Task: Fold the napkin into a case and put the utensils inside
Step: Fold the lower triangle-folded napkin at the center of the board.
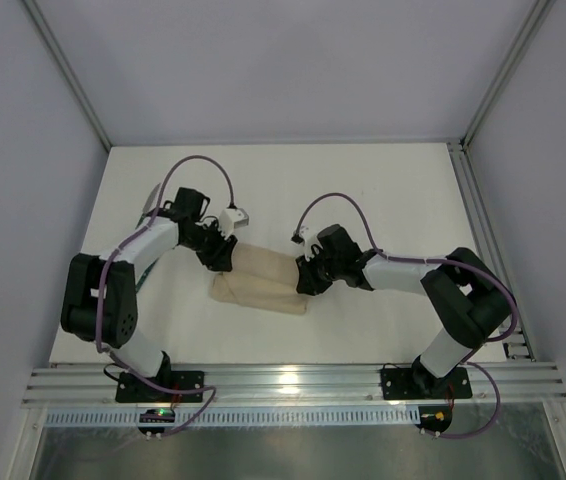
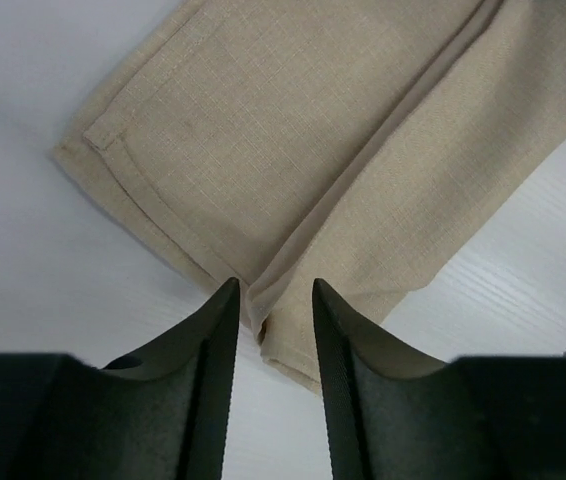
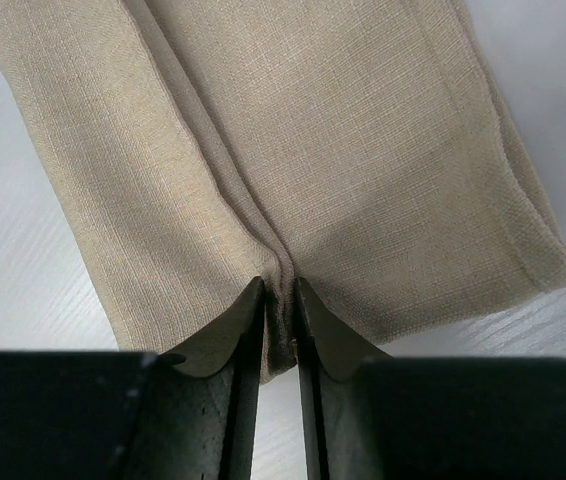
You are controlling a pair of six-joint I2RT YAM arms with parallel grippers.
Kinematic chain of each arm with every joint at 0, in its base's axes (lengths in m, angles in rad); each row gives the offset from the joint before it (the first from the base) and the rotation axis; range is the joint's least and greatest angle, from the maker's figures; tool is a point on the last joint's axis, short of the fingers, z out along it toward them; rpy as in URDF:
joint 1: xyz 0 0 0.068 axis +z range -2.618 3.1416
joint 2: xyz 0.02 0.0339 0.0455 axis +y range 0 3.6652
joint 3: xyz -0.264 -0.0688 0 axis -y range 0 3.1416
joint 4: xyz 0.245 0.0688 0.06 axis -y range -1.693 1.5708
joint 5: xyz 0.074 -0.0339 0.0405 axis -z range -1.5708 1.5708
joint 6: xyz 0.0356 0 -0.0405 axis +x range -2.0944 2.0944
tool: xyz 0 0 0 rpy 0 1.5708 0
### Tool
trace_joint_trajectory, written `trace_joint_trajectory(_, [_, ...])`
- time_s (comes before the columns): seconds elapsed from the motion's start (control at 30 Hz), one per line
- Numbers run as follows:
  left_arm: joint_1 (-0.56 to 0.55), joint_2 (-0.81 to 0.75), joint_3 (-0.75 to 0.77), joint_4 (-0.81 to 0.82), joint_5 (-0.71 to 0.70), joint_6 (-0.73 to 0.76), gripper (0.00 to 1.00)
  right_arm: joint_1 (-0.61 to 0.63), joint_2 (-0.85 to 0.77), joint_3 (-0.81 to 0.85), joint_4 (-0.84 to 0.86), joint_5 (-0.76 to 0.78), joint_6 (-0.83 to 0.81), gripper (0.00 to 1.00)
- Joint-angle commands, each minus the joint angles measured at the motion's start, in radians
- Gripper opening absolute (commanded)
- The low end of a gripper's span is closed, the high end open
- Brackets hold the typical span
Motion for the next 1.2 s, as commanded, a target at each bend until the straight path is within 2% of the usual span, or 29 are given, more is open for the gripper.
trace_joint_trajectory(0.0, [-0.031, 0.041, -0.005, 0.085, -0.054, -0.03, 0.34, 0.003, -0.028, 0.028, -0.009, -0.001, -0.012, 0.23])
trace_joint_trajectory(0.07, [-0.042, 0.064, -0.002, 0.064, -0.054, -0.017, 0.25, 0.003, -0.031, 0.028, -0.009, 0.004, -0.009, 0.23])
trace_joint_trajectory(0.2, [-0.062, 0.084, -0.028, 0.05, -0.11, 0.011, 0.16, 0.003, -0.044, 0.028, -0.012, 0.018, -0.005, 0.25])
trace_joint_trajectory(0.3, [-0.068, 0.107, -0.036, 0.041, -0.12, 0.013, 0.08, 0.003, -0.054, 0.038, -0.023, 0.027, -0.005, 0.3])
trace_joint_trajectory(0.47, [-0.092, 0.115, -0.045, 0.056, -0.123, 0.009, 0.02, 0.035, -0.087, 0.086, -0.128, 0.103, -0.017, 0.42])
trace_joint_trajectory(0.6, [-0.112, 0.115, -0.048, 0.055, -0.118, 0.012, 0.0, 0.112, -0.194, 0.113, -0.188, 0.273, -0.029, 0.46])
trace_joint_trajectory(0.73, [-0.129, 0.092, -0.065, 0.058, -0.126, 0.025, 0.0, 0.176, -0.263, 0.1, -0.198, 0.364, 0.009, 0.48])
trace_joint_trajectory(0.8, [-0.132, 0.082, -0.074, 0.058, -0.126, 0.032, 0.0, 0.196, -0.289, 0.068, -0.181, 0.368, 0.033, 0.47])
trace_joint_trajectory(0.87, [-0.132, 0.066, -0.076, 0.05, -0.118, 0.04, 0.0, 0.204, -0.289, 0.023, -0.135, 0.296, 0.073, 0.44])
trace_joint_trajectory(1.0, [-0.138, 0.045, -0.088, 0.042, -0.086, 0.054, 0.0, 0.204, -0.268, -0.076, 0.032, 0.188, 0.153, 0.3])
trace_joint_trajectory(1.03, [-0.14, 0.042, -0.09, 0.035, -0.078, 0.063, 0.0, 0.204, -0.263, -0.092, 0.052, 0.174, 0.168, 0.25])
trace_joint_trajectory(1.17, [-0.147, 0.037, -0.111, 0.013, -0.091, 0.082, 0.0, 0.204, -0.211, -0.153, 0.086, 0.15, 0.204, 0.16])
